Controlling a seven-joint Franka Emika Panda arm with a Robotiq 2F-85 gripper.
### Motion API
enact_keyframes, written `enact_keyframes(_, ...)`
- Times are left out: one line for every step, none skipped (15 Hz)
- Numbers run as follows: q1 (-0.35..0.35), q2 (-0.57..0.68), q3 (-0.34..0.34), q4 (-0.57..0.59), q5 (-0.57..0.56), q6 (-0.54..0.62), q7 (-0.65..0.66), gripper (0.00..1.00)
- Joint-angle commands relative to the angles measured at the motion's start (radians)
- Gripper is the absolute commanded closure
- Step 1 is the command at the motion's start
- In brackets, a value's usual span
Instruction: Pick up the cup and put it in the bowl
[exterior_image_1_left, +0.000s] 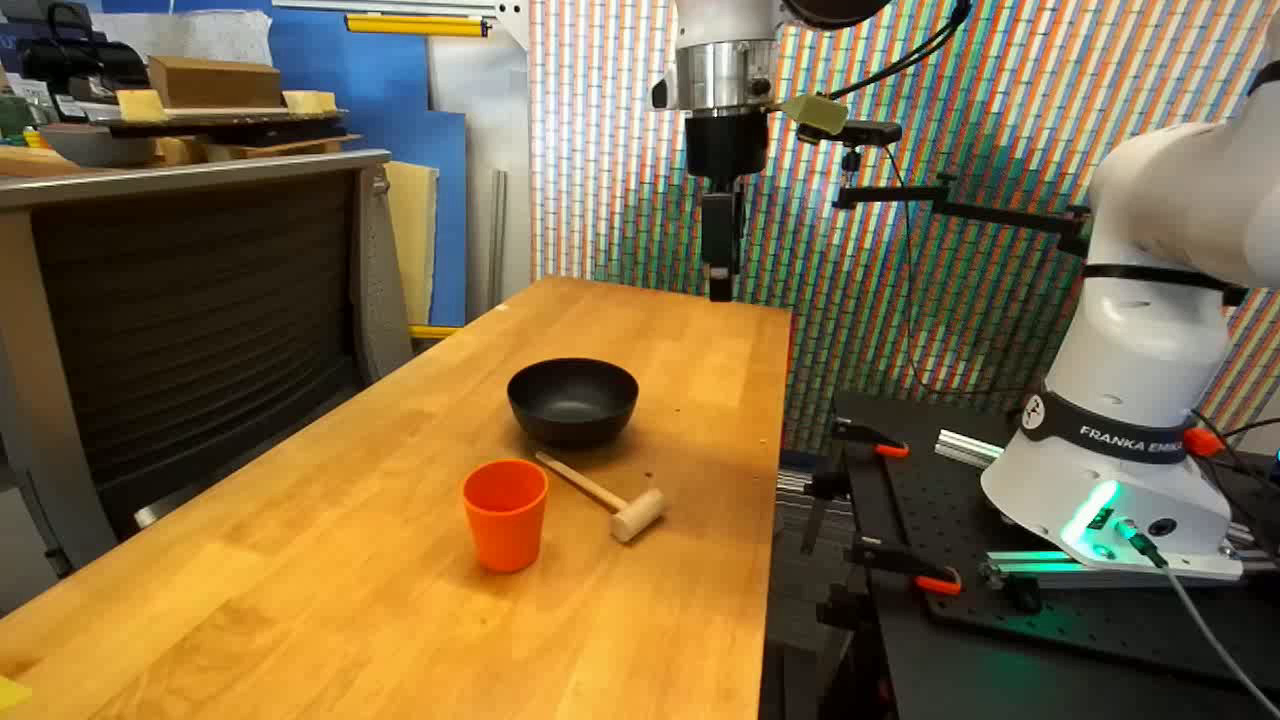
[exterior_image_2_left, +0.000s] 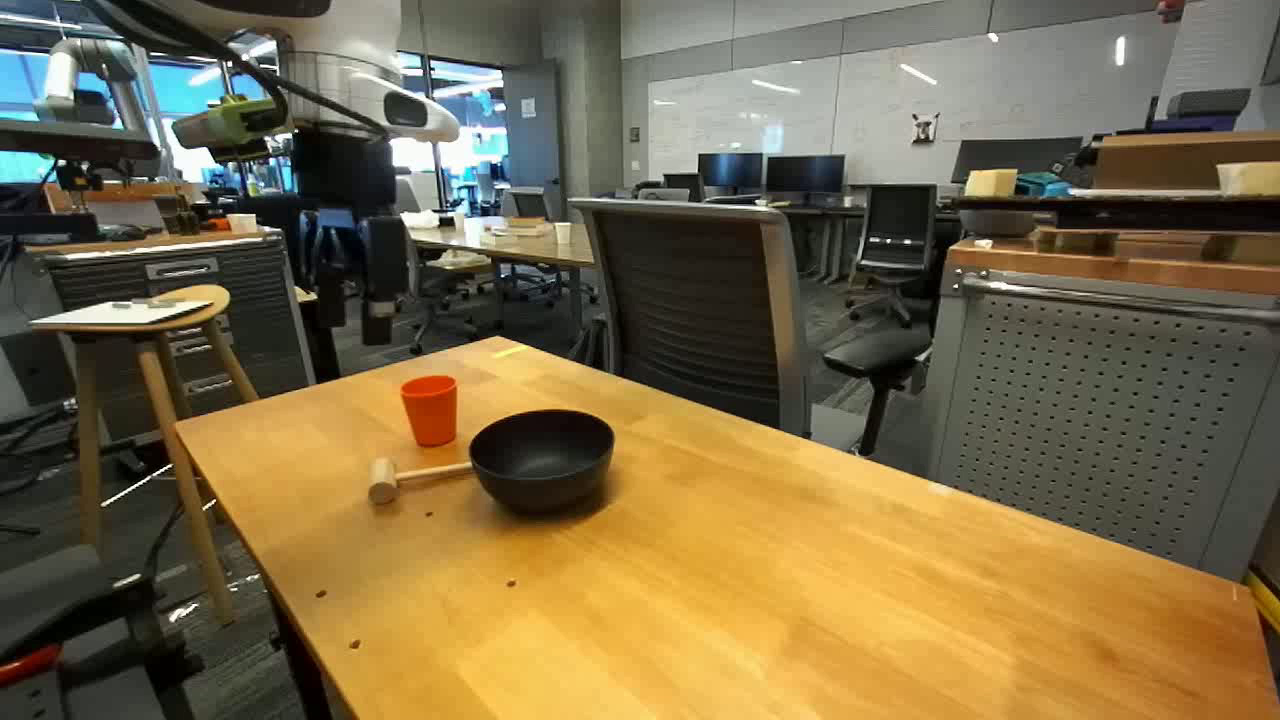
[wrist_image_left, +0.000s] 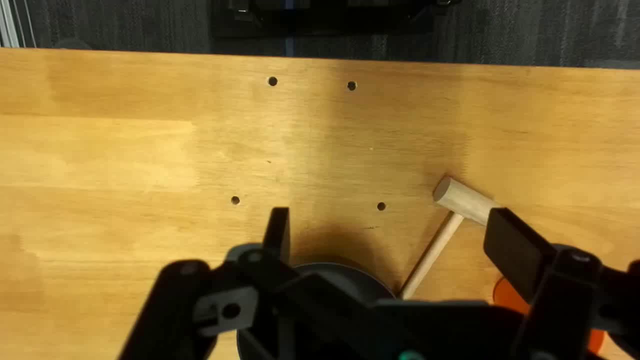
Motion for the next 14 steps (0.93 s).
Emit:
enact_keyframes(0.004, 0.000, -0.004, 0.004, -0.001, -0.001, 0.001, 0.00)
enact_keyframes(0.004, 0.000, -0.004, 0.006, -0.001, -0.001, 0.001, 0.00)
enact_keyframes(0.004, 0.000, -0.004, 0.007, -0.001, -0.001, 0.001, 0.00)
enact_keyframes(0.004, 0.000, -0.004, 0.008, -0.001, -0.001, 0.001, 0.00)
enact_keyframes(0.004, 0.000, -0.004, 0.008, -0.001, -0.001, 0.001, 0.00)
enact_keyframes(0.004, 0.000, -0.004, 0.008, -0.001, -0.001, 0.001, 0.00)
enact_keyframes(0.004, 0.000, -0.004, 0.008, -0.001, -0.001, 0.001, 0.00)
enact_keyframes(0.004, 0.000, -0.004, 0.008, -0.001, -0.001, 0.001, 0.00)
enact_keyframes(0.002, 0.018, -0.006, 0.011, 0.008, 0.014, 0.011, 0.00)
enact_keyframes(0.001, 0.083, 0.005, 0.044, 0.001, 0.041, 0.047, 0.00)
enact_keyframes(0.006, 0.128, 0.013, 0.072, 0.003, 0.067, 0.066, 0.00)
enact_keyframes(0.014, 0.198, 0.031, 0.121, -0.006, 0.106, 0.102, 0.00)
enact_keyframes(0.021, 0.253, 0.046, 0.161, -0.017, 0.140, 0.128, 0.00)
enact_keyframes(0.029, 0.297, 0.058, 0.198, -0.033, 0.158, 0.141, 0.00)
